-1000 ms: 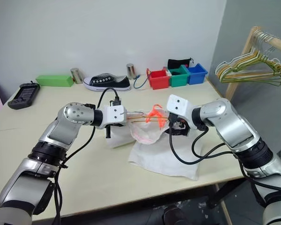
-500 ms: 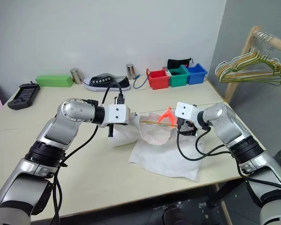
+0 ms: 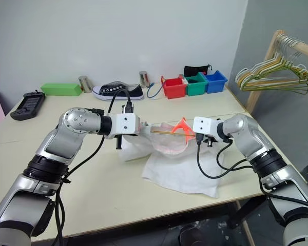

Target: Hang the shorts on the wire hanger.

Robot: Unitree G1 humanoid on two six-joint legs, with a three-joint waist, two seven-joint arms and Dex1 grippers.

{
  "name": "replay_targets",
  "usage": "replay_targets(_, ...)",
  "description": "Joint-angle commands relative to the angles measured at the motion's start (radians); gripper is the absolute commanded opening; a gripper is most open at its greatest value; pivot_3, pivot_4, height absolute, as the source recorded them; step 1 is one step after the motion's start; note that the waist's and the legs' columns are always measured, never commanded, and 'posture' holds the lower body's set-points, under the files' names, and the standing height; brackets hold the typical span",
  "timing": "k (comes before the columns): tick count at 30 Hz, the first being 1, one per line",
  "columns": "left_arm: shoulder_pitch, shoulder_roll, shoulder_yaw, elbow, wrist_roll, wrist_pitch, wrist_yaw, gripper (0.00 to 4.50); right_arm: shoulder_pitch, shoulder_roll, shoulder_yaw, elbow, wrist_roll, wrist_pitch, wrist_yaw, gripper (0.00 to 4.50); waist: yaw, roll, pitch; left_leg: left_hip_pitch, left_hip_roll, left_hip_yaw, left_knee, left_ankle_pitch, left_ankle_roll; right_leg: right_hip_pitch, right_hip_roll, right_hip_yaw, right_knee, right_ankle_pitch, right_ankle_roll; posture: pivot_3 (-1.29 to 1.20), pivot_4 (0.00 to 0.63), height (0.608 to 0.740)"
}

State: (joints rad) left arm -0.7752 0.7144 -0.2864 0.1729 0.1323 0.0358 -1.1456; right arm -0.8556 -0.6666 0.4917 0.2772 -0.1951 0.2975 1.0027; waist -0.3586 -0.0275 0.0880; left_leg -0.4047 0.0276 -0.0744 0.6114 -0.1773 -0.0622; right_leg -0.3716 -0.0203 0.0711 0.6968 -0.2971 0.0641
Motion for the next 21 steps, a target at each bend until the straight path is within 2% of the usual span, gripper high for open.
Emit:
replay_targets(1, -0.05, -0.005, 0.051, -0.014, -0.046, -0.005, 0.002, 0.0, -0.009, 0.005, -0.039, -0.006, -0.013, 0.002, 0.0, 0.33, 0.0, 0.0, 0.0, 0.0, 0.0, 0.0, 0.0, 0.0, 0.0, 0.0, 0.0, 0.0, 0.0, 0.0, 0.0, -0.24, 0.0, 0.74)
replay_targets(2, -0.056, -0.005, 0.052, -0.007, -0.048, -0.006, 0.0, 0.0, -0.007, 0.007, -0.04, -0.003, -0.014, 0.003, -0.004, 0.08, 0.0, 0.0, 0.0, 0.0, 0.0, 0.0, 0.0, 0.0, 0.0, 0.0, 0.0, 0.0, 0.0, 0.0, 0.0, -0.24, 0.0, 0.74)
replay_targets(3, -0.061, -0.005, 0.053, 0.0, -0.049, -0.008, -0.001, 0.0, -0.005, 0.009, -0.042, 0.001, -0.017, 0.002, -0.009, 0.01, 0.0, 0.0, 0.0, 0.0, 0.0, 0.0, 0.0, 0.0, 0.0, 0.0, 0.0, 0.0, 0.0, 0.0, 0.0, -0.24, 0.0, 0.74)
replay_targets(11, -0.067, -0.003, 0.058, 0.019, -0.056, -0.029, -0.003, 0.0, 0.001, 0.017, -0.064, 0.018, -0.036, -0.004, -0.042, 0.01, 0.0, 0.0, 0.0, 0.002, 0.0, 0.0, 0.0, 0.0, 0.0, 0.002, 0.0, 0.0, 0.0, 0.0, 0.0, -0.25, 0.0, 0.74)
replay_targets(16, -0.079, -0.006, 0.069, 0.063, -0.062, -0.06, 0.008, 0.0, 0.01, 0.015, -0.095, -0.004, 0.001, 0.028, -0.008, 0.01, 0.0, 0.0, 0.0, 0.002, 0.0, 0.0, 0.0, 0.0, 0.0, 0.002, 0.0, 0.0, 0.0, 0.0, 0.0, -0.25, 0.0, 0.74)
replay_targets(18, -0.108, -0.008, 0.083, 0.09, -0.092, -0.072, -0.016, 0.64, 0.004, -0.002, -0.087, 0.022, -0.023, -0.008, -0.007, 0.0, -0.001, 0.0, 0.0, 0.002, 0.0, 0.0, 0.0, 0.0, 0.0, 0.002, 0.0, 0.0, 0.0, 0.0, 0.0, -0.25, 0.0, 0.74)
replay_targets(21, -0.142, -0.008, 0.102, 0.101, -0.144, -0.077, -0.047, 1.23, 0.002, -0.008, -0.086, 0.034, -0.033, -0.024, -0.004, 0.0, 0.0, 0.0, 0.0, 0.002, 0.0, 0.0, 0.0, 0.0, 0.0, 0.002, 0.0, 0.0, 0.0, 0.0, 0.0, -0.25, 0.0, 0.74)
